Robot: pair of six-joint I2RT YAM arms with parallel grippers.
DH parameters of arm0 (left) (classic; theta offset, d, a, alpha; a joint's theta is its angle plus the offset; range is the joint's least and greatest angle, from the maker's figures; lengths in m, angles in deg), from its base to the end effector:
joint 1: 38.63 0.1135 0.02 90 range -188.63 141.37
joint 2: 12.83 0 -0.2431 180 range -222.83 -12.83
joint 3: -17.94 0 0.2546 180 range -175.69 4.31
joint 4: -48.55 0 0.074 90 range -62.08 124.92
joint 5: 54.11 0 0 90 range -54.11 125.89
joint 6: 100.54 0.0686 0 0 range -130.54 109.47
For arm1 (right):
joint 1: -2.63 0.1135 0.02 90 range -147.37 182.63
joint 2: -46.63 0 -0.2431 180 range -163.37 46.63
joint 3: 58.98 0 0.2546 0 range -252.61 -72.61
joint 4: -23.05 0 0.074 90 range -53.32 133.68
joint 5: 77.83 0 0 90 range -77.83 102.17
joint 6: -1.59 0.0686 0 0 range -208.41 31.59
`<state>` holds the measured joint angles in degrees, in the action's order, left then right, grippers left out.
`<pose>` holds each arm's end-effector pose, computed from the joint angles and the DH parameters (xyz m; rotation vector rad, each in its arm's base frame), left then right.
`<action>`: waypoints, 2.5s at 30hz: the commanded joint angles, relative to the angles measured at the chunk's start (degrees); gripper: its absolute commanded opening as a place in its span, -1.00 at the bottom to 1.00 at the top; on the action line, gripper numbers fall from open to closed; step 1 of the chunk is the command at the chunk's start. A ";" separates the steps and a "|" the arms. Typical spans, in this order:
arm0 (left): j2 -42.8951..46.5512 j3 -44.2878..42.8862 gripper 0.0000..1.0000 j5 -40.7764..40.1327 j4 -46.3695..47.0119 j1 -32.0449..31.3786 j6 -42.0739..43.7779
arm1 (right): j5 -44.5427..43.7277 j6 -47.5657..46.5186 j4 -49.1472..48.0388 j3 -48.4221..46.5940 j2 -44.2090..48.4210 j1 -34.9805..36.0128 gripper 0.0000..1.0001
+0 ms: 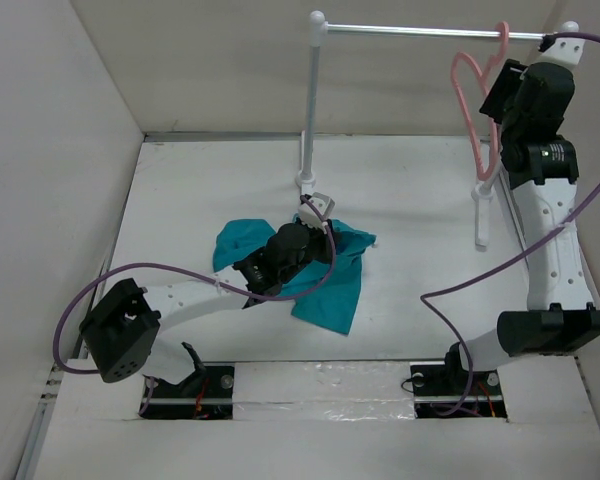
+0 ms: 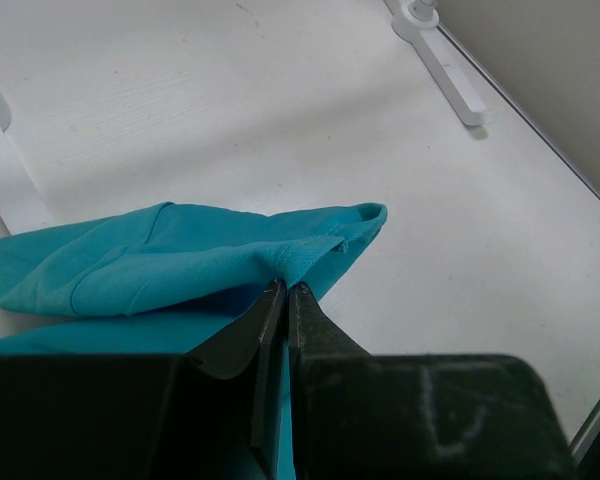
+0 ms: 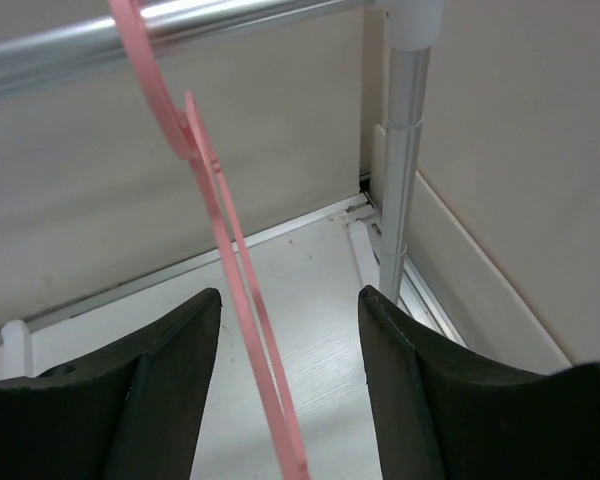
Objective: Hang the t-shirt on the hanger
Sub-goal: Pick up the hanger from the clothesline.
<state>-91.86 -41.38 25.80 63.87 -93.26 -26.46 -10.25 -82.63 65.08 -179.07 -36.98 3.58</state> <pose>0.2150 -0.2822 0.2555 0.4326 1.6513 -0.7874 0.3348 -0.0206 0.4932 0.3637 1.6255 -0.2370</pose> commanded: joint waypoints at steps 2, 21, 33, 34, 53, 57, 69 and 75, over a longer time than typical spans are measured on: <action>1.41 0.08 -1.00 0.68 3.13 0.05 0.37 | 7.98 0.11 0.16 -1.21 -1.19 -1.47 0.24; 1.06 0.08 -1.00 2.00 3.39 0.05 0.45 | 7.92 1.69 -4.67 3.71 -4.98 -0.95 -0.31; 1.41 0.08 -1.00 2.18 3.48 0.05 0.37 | 2.82 -0.15 -6.96 3.89 -2.52 1.86 -1.00; 1.42 0.16 -1.00 2.18 3.48 0.05 0.37 | 2.55 -1.11 -8.44 3.97 -1.56 1.86 -1.00; 0.54 -0.27 -1.00 0.42 2.87 0.05 0.54 | 8.00 -1.04 -26.11 27.78 15.84 6.17 -1.00; -0.16 -0.54 -1.00 0.15 2.87 0.05 0.54 | 8.79 -1.04 -27.79 31.30 19.54 7.66 -1.00; -1.66 -2.56 -1.00 -0.37 1.81 2.33 -0.34 | 17.46 7.84 -24.02 50.19 34.47 15.83 -1.00; -3.85 -7.03 -1.00 -1.87 -0.38 4.89 -0.86 | 18.90 13.46 -10.67 57.93 48.09 27.69 -1.00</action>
<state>-95.42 -44.13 25.41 62.85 -89.35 -26.79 6.15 -73.21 50.44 -121.56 5.38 27.34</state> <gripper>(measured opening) 0.007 0.133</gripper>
